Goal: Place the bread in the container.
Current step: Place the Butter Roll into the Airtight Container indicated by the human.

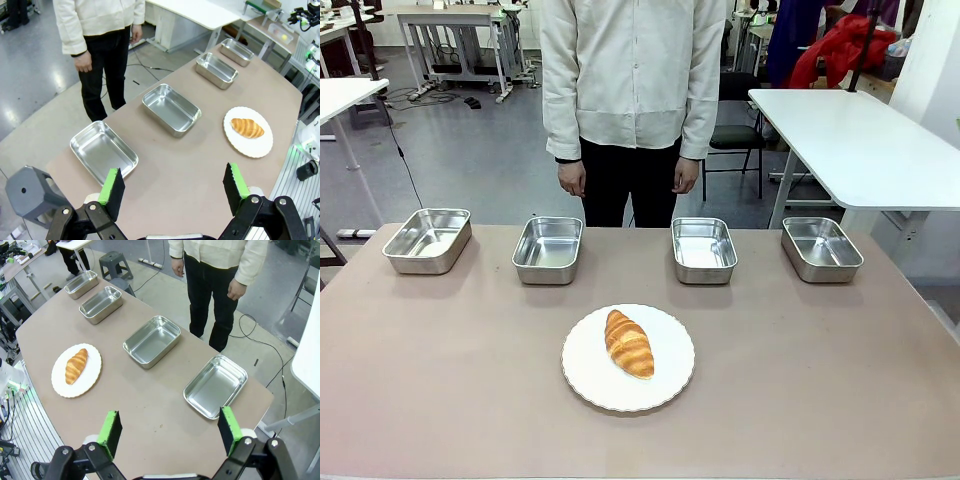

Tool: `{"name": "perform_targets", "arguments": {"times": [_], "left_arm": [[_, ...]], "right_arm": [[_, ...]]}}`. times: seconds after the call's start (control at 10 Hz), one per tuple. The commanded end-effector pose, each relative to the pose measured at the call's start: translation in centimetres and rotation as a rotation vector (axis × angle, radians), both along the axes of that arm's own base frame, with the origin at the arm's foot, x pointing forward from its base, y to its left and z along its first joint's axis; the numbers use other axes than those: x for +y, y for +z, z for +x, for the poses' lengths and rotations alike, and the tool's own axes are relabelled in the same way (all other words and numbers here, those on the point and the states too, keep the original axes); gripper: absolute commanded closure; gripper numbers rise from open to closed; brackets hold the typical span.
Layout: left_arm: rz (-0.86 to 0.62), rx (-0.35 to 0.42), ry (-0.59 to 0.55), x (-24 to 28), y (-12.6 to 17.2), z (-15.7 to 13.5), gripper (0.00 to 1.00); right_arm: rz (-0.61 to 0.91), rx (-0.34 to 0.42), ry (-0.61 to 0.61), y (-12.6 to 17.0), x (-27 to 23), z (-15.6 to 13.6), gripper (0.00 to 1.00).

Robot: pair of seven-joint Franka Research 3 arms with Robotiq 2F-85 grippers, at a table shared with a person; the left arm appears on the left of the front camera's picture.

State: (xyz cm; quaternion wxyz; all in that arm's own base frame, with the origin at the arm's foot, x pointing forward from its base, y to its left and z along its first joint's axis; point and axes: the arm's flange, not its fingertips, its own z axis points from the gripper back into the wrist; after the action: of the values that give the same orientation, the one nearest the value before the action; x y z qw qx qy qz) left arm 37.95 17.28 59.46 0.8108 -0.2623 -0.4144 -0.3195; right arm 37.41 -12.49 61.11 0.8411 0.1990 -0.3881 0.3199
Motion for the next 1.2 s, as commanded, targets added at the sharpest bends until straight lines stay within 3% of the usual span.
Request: {"name": "perform_targets", "arguments": {"times": [0.0,1.1], "left_arm": [[-0.009,-0.02,-0.012,-0.07,0.07,0.19,0.0],[-0.009,-0.02,-0.012,-0.07,0.07,0.19,0.0]], "right_arm": [[0.009,-0.023,0.019,0.09,-0.1,0.15,0.0],[0.009,-0.023,0.019,0.09,-0.1,0.15,0.0]]}}
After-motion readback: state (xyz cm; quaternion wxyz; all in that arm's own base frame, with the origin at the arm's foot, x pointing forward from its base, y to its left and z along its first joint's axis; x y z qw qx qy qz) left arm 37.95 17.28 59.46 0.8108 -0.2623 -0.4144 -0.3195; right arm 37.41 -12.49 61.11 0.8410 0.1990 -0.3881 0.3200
